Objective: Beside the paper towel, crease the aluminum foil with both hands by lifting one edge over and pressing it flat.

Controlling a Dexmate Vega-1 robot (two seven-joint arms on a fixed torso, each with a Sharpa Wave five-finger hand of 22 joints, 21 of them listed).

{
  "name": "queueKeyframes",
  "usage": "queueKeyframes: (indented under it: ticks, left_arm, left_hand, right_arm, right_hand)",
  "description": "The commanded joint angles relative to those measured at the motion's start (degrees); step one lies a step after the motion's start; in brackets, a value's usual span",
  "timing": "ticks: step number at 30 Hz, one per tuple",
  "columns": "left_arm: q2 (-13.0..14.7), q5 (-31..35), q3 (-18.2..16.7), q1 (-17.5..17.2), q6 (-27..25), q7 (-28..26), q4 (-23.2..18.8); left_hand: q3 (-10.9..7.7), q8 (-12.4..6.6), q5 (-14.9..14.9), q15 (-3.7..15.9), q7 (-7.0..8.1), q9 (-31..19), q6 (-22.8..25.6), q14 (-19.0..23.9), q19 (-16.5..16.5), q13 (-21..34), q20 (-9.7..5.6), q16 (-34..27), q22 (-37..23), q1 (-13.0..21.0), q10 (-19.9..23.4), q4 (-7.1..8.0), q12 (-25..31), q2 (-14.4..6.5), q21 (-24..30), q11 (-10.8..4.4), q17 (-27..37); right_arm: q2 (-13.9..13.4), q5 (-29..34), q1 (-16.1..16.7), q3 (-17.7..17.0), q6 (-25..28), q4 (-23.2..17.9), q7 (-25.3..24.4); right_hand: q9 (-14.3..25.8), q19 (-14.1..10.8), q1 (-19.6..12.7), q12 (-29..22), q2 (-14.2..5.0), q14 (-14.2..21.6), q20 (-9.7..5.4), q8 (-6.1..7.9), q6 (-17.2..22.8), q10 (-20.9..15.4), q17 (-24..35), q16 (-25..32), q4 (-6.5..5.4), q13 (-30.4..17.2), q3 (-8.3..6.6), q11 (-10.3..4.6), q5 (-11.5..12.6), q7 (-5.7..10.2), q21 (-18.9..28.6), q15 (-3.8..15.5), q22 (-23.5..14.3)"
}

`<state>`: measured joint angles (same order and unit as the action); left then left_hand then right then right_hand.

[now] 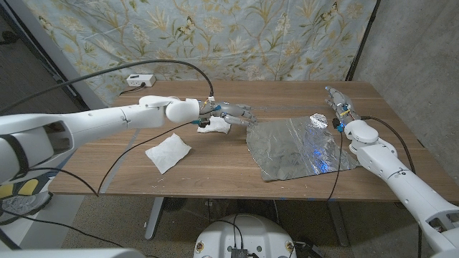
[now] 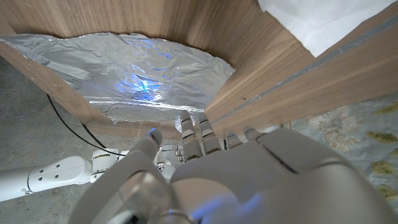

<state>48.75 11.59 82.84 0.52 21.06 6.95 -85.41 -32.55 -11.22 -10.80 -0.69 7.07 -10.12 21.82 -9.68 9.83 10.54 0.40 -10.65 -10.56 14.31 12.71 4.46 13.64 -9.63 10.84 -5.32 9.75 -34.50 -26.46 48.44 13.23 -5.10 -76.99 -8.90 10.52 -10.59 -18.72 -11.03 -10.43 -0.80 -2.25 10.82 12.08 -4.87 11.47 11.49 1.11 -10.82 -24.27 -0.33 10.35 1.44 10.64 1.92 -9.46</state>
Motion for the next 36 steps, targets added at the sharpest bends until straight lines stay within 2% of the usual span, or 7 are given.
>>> queueKeyframes:
  ticks: [1, 8, 12, 16, 21, 29, 36]
  left_arm:
    - [0.1, -0.1, 1.0, 0.8, -1.3, 1.3, -0.5]
    - [0.0, 0.3, 1.5, 1.4, -2.0, 2.4, -0.7]
    - [-0.3, 0.2, 1.8, 1.8, -2.1, 3.1, -0.5]
    - [-0.7, 0.2, 2.1, 2.2, -2.1, 4.0, -0.2]
    - [-1.5, 0.1, 2.5, 2.6, -2.1, 4.8, 0.5]
    - [-2.5, 0.2, 2.8, 2.9, -1.8, 4.9, 1.5]
    - [-3.0, 0.0, 3.0, 3.1, -1.7, 5.1, 2.3]
  left_hand:
    - [-0.08, 0.39, 0.2, -0.18, 0.13, -0.2, -0.5, 0.4, 9.8, 0.2, -0.26, -0.4, -0.2, -0.8, 0.7, 0.70, 0.1, -0.1, 0.3, 0.15, 0.2]
    - [-0.11, 0.25, 0.4, -0.24, 0.22, -0.2, 0.3, 0.5, 10.2, 0.1, -0.27, -0.5, -0.2, -1.9, 1.4, 1.81, 0.0, -0.2, 0.3, -0.01, 0.3]
    - [0.08, 0.13, 0.6, -0.63, -0.23, -0.2, 1.0, 0.9, 10.2, 0.1, -0.31, -0.6, -0.2, -3.5, 2.5, 3.51, 0.0, -0.3, 0.5, 0.10, 0.5]
    - [0.09, -0.04, 0.7, -0.80, -0.50, -0.2, 1.8, 1.1, 10.2, 0.1, -0.34, -0.7, -0.2, -4.6, 3.2, 4.44, 0.0, -0.3, 0.6, -0.06, 0.5]
    - [0.16, -0.20, 0.8, 0.07, -0.36, -0.2, 3.4, 2.7, 10.2, 0.1, -0.38, -1.1, -0.2, -6.7, 5.5, 5.76, 0.3, -0.2, 0.8, -0.08, 0.4]
    - [0.34, -0.37, 0.9, 0.52, -0.72, -0.2, 4.8, 4.2, 10.2, 0.2, -0.38, -1.4, -0.2, -9.0, 7.9, 6.30, 0.6, -0.1, 1.0, -0.59, 0.4]
    - [0.37, -0.79, 0.9, 0.89, -1.10, -0.3, 7.0, 5.2, 10.4, 0.4, -0.40, -1.4, -0.1, -11.0, 10.6, 6.19, 1.0, 0.1, 0.9, -1.02, 0.4]
  right_arm:
    - [-0.4, 0.6, -0.4, 0.3, 1.0, -0.9, -0.6]
    - [-0.8, 0.6, -0.3, 0.2, 1.3, -1.5, -0.8]
    - [-1.1, 0.7, -0.3, 0.0, 1.4, -1.7, -1.0]
    - [-1.2, 0.7, -0.2, -0.1, 1.3, -1.8, -1.1]
    - [-1.4, 0.8, -0.3, -0.2, 1.2, -1.8, -1.3]
    - [-1.6, 0.7, -0.4, -0.3, 1.4, -1.6, -1.4]
    - [-1.5, 0.9, -0.8, -0.2, 1.3, -1.0, -1.2]
  right_hand:
    - [0.2, 0.2, -0.5, -0.2, 0.38, -0.3, -3.83, 0.22, 0.5, 0.0, 0.2, 0.5, 0.19, -0.1, 0.06, 0.19, -0.3, 0.11, 0.1, 1.45, -0.2]
    - [0.2, 0.2, -0.4, -0.2, 0.39, -0.3, -3.86, 0.25, 0.6, 0.0, 0.2, 0.5, 0.17, -0.1, 0.09, 0.15, -0.3, 0.11, 0.1, 1.51, -0.2]
    - [0.2, 0.2, -0.4, -0.2, 0.37, -0.3, -3.85, 0.25, 0.6, 0.0, 0.2, 0.5, 0.17, -0.1, 0.10, -0.17, -0.3, 0.13, 0.2, 1.55, -0.2]
    - [0.2, 0.2, -0.4, -0.2, 0.37, -0.3, -3.84, 0.25, 0.6, -0.1, 0.2, 0.5, 0.18, -0.1, 0.09, -0.27, -0.3, 0.13, 0.2, 1.59, -0.2]
    - [0.2, 0.2, -0.4, -0.3, 0.34, -0.3, -3.87, 0.24, 0.6, -0.2, 0.2, 0.5, 0.20, -0.1, 0.08, -0.50, -0.3, 0.13, 0.2, 1.60, -0.2]
    - [0.2, 0.2, -0.4, -0.2, 0.35, -0.2, -3.85, 0.28, 0.8, -0.2, 0.2, 0.5, 0.20, -0.1, 0.09, -0.58, -0.3, 0.22, 0.2, 1.72, -0.2]
    - [0.2, 0.2, -0.3, -0.3, 0.37, -0.3, -3.87, 0.29, 0.8, -0.2, 0.2, 0.5, 0.16, -0.1, 0.14, -0.47, -0.3, 0.20, 0.2, 1.75, -0.2]
